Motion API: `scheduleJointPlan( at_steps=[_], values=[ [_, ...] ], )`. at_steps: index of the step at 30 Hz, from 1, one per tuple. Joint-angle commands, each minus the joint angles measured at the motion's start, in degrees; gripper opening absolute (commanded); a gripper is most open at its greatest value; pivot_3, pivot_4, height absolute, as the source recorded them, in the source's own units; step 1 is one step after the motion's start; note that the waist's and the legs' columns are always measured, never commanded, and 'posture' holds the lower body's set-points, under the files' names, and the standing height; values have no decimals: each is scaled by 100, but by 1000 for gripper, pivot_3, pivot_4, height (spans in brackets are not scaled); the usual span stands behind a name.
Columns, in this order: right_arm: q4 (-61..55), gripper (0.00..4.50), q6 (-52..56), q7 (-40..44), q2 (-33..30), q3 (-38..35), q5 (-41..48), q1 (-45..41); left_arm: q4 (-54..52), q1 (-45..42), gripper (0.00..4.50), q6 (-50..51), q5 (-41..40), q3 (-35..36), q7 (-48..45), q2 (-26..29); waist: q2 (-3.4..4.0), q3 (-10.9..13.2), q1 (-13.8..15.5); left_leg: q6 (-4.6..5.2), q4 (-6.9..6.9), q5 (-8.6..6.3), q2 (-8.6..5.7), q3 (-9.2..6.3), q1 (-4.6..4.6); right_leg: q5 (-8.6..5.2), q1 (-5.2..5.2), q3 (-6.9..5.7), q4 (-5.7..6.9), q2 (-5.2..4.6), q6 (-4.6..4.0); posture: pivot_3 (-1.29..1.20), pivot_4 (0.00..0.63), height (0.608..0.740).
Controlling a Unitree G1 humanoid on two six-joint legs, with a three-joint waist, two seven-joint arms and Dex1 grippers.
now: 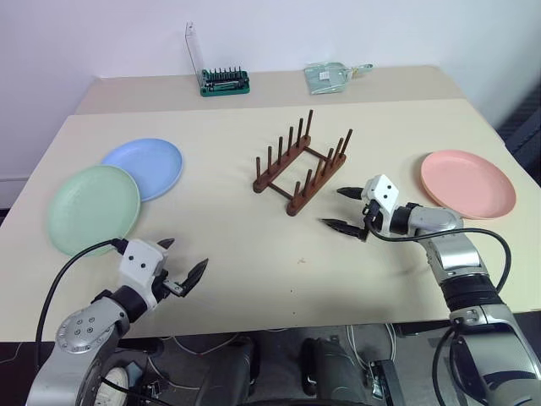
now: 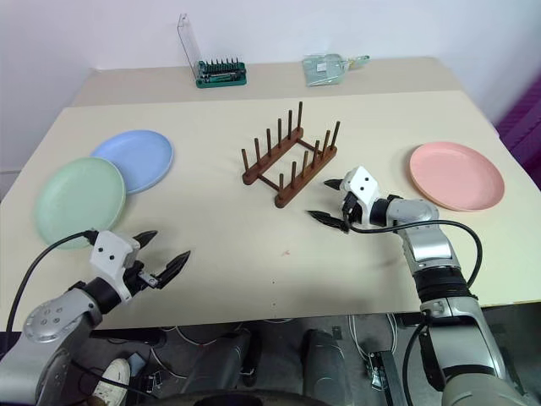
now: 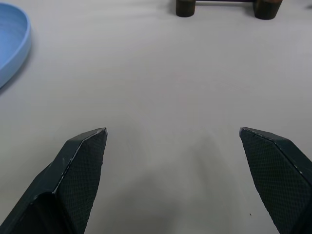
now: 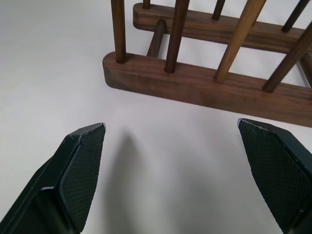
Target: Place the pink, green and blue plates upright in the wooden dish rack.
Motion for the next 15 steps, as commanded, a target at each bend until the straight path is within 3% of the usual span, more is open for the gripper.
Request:
scheduleJointPlan(
  at_steps=[1,9,15],
  values=[
    [-267,4445,-10,-12,3,-111,101,-62,-102,-44,4467,-76,-4,32,-20,29,0,0,5,0,0,0,0,0,0,0,0,0,0,0,0,0,150,740],
    [-771,4445,242,-167,-83,-182,128,306,164,-418,4467,-52,-202,-101,-255,17,0,0,7,0,0,0,-1,1,0,0,0,0,0,0,0,0,150,740],
    [-1233,4445,525,-234,-253,-362,203,638,748,-1549,4467,-149,233,-1091,-572,82,0,-1,56,0,11,1,-3,1,1,2,3,0,9,3,0,0,150,740]
  ],
)
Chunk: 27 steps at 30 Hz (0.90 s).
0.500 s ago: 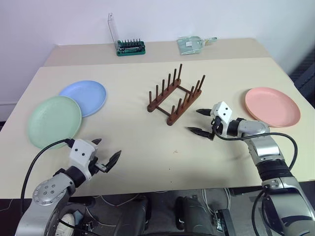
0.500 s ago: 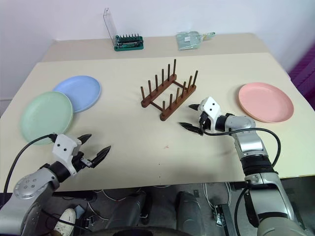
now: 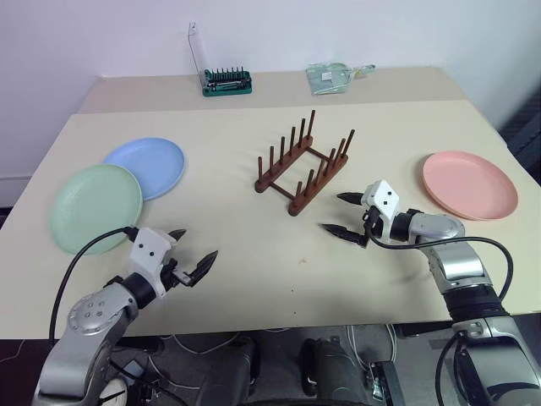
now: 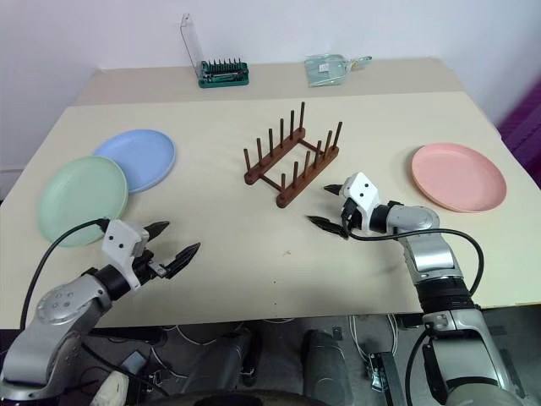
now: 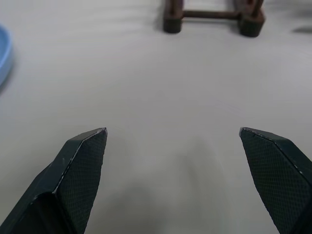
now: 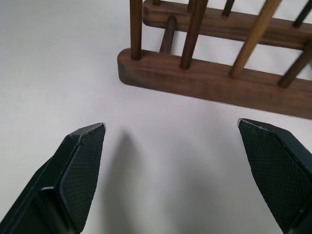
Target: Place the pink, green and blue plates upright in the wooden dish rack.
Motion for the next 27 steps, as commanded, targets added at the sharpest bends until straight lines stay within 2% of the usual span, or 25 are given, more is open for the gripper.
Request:
scheduleJointPlan(
  at_steps=[1,4,7,12,20,27],
  values=[
    [-434,4445,134,-84,-136,-252,177,104,306,-753,4467,-159,245,-704,-253,-44,-1,0,41,-1,4,1,-1,0,0,0,-1,0,5,4,0,0,150,740],
    [-715,4445,318,-110,-166,-279,259,296,923,-1506,4467,-235,579,-1270,-253,-279,-1,0,100,-1,8,1,-1,9,4,0,-3,7,17,5,0,0,150,740],
    [-1004,4445,427,-193,-138,-279,267,475,1636,-2060,4467,-241,848,-1499,-16,-608,-2,0,110,-1,8,2,-1,13,6,0,-6,13,28,6,0,0,150,740],
    [-1741,4445,766,-451,-91,-388,412,942,2861,-2739,4467,-484,1406,-2076,400,-1423,-6,-1,130,0,15,2,-4,19,5,0,-11,21,39,5,2,0,150,740],
    [-2703,4445,1442,-616,-342,-613,704,1526,3868,-3330,4467,-926,1778,-2486,388,-2183,-7,-2,180,0,29,2,-6,17,7,1,-1,21,39,-1,7,0,150,740],
    [-2707,4445,1527,-760,-304,-460,665,1323,5049,-4023,4467,-1203,1786,-2234,584,-2770,-10,-2,171,13,80,-5,-6,16,7,2,27,17,38,-1,52,0,150,740]
  ],
)
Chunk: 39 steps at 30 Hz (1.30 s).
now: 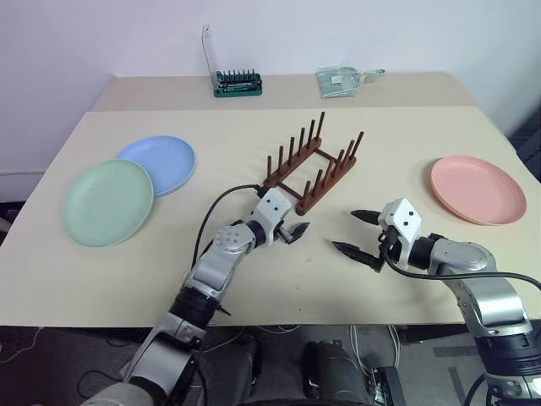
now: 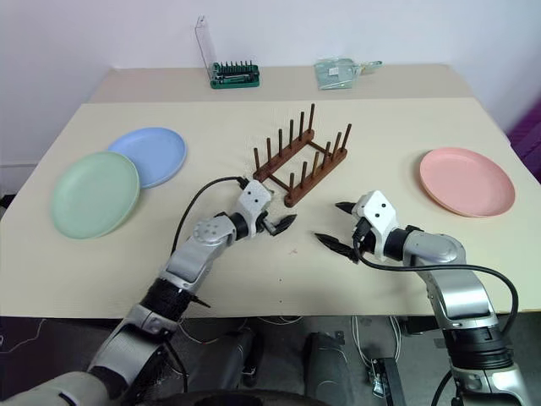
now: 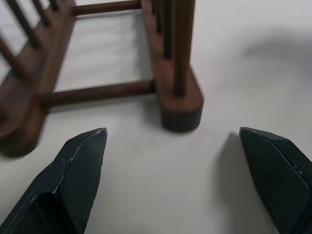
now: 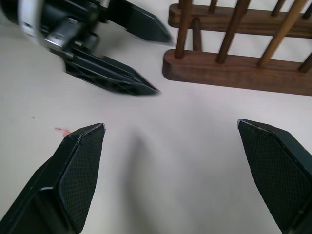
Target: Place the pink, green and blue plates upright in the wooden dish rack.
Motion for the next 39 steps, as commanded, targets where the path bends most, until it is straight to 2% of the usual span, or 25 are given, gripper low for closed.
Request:
scheduleJointPlan(
  at_steps=[1,4,9,10,13,18,22,27,32,36,39],
  values=[
    [-218,4445,27,-88,10,-1,51,-198,601,-302,4467,-125,31,63,71,-234,-1,1,1,0,4,0,0,0,0,2,2,-1,0,0,4,0,150,740],
    [-246,4500,32,-126,15,19,59,-201,784,-386,3564,-173,-110,222,79,-439,-1,1,-2,3,7,-1,-1,0,0,3,4,-2,-2,0,6,0,150,740],
    [-344,4500,31,-143,-25,-18,99,-64,756,-321,985,-205,-153,320,28,-552,-1,1,-28,11,6,-6,-2,1,-2,4,2,-1,-4,0,3,0,150,740],
    [-360,4500,30,-140,-39,-29,107,-31,764,-315,738,-221,-137,330,38,-558,-1,0,-31,11,6,-6,-2,0,-2,4,3,-1,-4,0,3,0,150,740],
    [-361,4500,-9,-61,-134,-71,106,86,699,-279,747,-270,-78,304,7,-541,-1,1,-38,11,7,-6,-2,0,-1,4,4,-1,-5,0,5,0,150,740],
    [-166,4500,-177,215,-477,-148,29,256,263,-186,747,-622,-73,200,-475,-152,-1,1,-56,11,6,-6,-2,1,-2,3,2,-1,-5,0,5,0,150,740],
    [-29,4500,-248,548,-905,-291,56,446,-211,-95,747,-892,-543,238,-1913,619,-1,2,-56,12,4,-7,0,1,-6,9,-4,0,-6,-1,-7,0,150,740],
    [-74,4500,-314,681,-1055,-357,72,630,-349,-116,747,-984,-956,202,-3419,1348,0,2,-53,12,3,-7,3,2,-10,14,-7,1,-8,-5,-17,0,150,740],
    [-201,4500,-327,587,-993,-344,35,759,11,-349,747,-1079,-1046,311,-4035,1564,0,3,-45,15,3,-9,2,2,-13,14,-7,1,-15,-8,-16,0,150,740],
    [-313,4500,-304,487,-963,-320,23,837,371,-508,747,-1241,-870,317,-4017,1525,-1,3,-49,18,3,-11,1,2,-13,14,-7,1,-15,-9,-16,0,150,740],
    [-387,4500,-240,442,-973,-326,50,855,539,-553,2245,-1308,-818,358,-3864,1466,-1,3,-53,18,2,-11,2,2,-13,14,-7,1,-16,-7,-15,0,150,740]
  ],
)
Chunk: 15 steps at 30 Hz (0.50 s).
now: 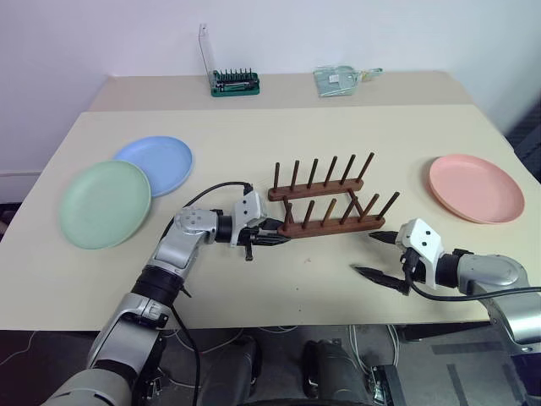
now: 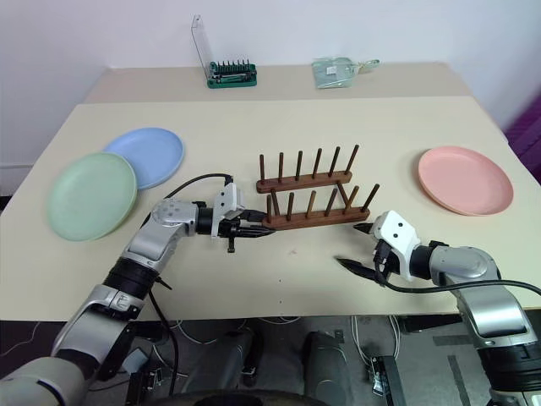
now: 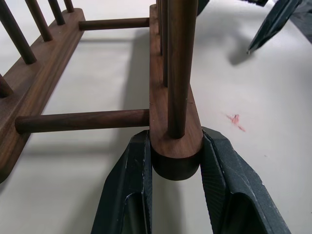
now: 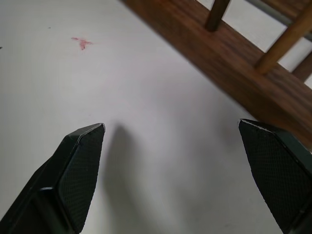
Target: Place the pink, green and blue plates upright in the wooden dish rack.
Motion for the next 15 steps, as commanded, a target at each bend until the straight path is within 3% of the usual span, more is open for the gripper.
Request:
scheduleJointPlan(
  at_steps=[1,4,5,7,8,10,12,15],
  values=[
    [-279,4500,34,-52,-37,-127,54,9,12,-127,2656,-151,22,112,161,-45,0,0,2,0,0,0,0,0,0,-1,0,0,0,0,1,0,150,740],
    [-376,4500,129,-38,-94,-161,88,42,-155,9,4232,-54,224,105,478,77,-1,0,0,0,0,0,1,0,0,-5,0,0,1,1,7,0,150,740],
    [-395,4500,169,-29,-113,-167,95,42,-257,79,4461,76,223,123,523,136,0,0,-3,0,0,0,1,0,0,-5,0,0,1,1,8,0,150,740],
    [-419,4500,226,-17,-127,-158,101,18,-514,258,4461,239,159,189,586,253,0,0,-10,0,0,0,1,0,0,-4,-1,2,1,1,7,0,150,740],
    [-437,4241,276,-8,-128,-147,117,-2,-731,383,4497,473,38,237,564,322,0,0,-6,0,-1,0,1,0,0,-2,-2,3,1,1,4,0,150,740],
    [-484,3600,402,37,-138,-79,154,-53,-1276,707,3815,885,-172,340,567,478,0,0,-8,0,-2,0,1,0,0,-1,-2,4,1,1,1,0,150,740],
    [-470,2661,443,-3,-106,18,78,-131,-1917,1065,3080,1276,-345,323,457,668,0,1,-6,1,-3,-1,1,0,0,0,-3,6,0,0,-1,0,150,740],
    [-408,1055,485,-56,-102,160,-76,-199,-2585,1392,1547,1656,-393,156,446,826,0,1,3,0,-3,-1,2,0,0,-2,-3,8,-1,-2,0,0,150,740]
  ],
)
